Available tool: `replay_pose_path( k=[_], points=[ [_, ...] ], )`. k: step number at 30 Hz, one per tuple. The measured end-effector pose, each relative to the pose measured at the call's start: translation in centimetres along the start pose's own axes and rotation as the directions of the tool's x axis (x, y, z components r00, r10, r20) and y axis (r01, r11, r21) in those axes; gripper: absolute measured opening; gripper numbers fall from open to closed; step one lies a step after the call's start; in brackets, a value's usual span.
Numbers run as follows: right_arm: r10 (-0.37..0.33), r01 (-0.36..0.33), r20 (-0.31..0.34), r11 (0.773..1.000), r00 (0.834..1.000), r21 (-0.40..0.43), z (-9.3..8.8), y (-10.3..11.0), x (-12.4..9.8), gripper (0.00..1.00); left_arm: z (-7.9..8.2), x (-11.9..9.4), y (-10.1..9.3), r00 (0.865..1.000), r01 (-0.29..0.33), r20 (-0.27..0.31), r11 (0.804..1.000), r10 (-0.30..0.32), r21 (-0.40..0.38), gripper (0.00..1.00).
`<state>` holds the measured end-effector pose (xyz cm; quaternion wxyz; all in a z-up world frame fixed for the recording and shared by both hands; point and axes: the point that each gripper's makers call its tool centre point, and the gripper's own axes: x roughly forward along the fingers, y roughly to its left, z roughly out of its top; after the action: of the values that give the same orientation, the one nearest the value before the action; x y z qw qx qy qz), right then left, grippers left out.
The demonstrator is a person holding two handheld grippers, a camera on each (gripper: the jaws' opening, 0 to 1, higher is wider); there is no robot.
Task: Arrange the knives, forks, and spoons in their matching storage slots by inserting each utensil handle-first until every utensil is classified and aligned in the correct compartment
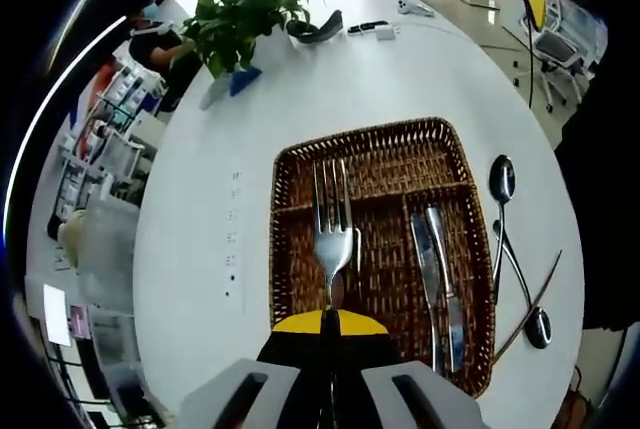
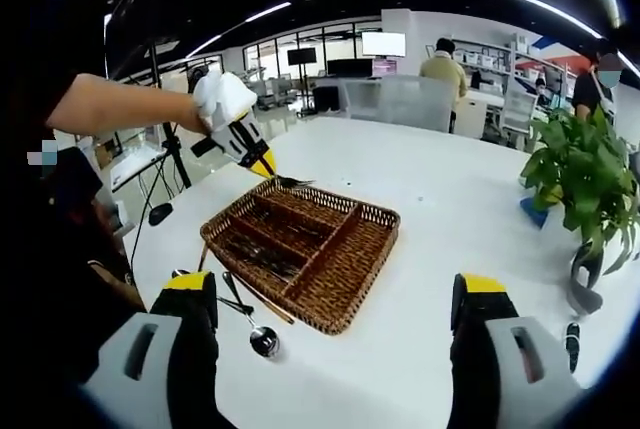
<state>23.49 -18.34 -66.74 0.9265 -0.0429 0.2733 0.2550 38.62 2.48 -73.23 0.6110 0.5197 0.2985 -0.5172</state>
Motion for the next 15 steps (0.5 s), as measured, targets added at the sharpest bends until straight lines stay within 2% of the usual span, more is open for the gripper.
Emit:
replay_pose_path(
  k=[7, 15],
  points=[
    [0.000, 0.000, -0.004, 1.000, 1.000, -0.002, 0.0, 0.0, 0.3, 0.99, -0.4, 0.4, 0.3, 1.000, -0.001, -0.005, 1.000, 0.001, -0.005, 0.00],
    [-0.014, 0.011, 0.096, 0.999, 0.995, 0.033, 2.1, -0.5, -0.1, 0.99, -0.8, 1.4, -0.2, 1.000, 0.007, -0.017, 1.000, -0.006, 0.013, 0.00]
  ],
)
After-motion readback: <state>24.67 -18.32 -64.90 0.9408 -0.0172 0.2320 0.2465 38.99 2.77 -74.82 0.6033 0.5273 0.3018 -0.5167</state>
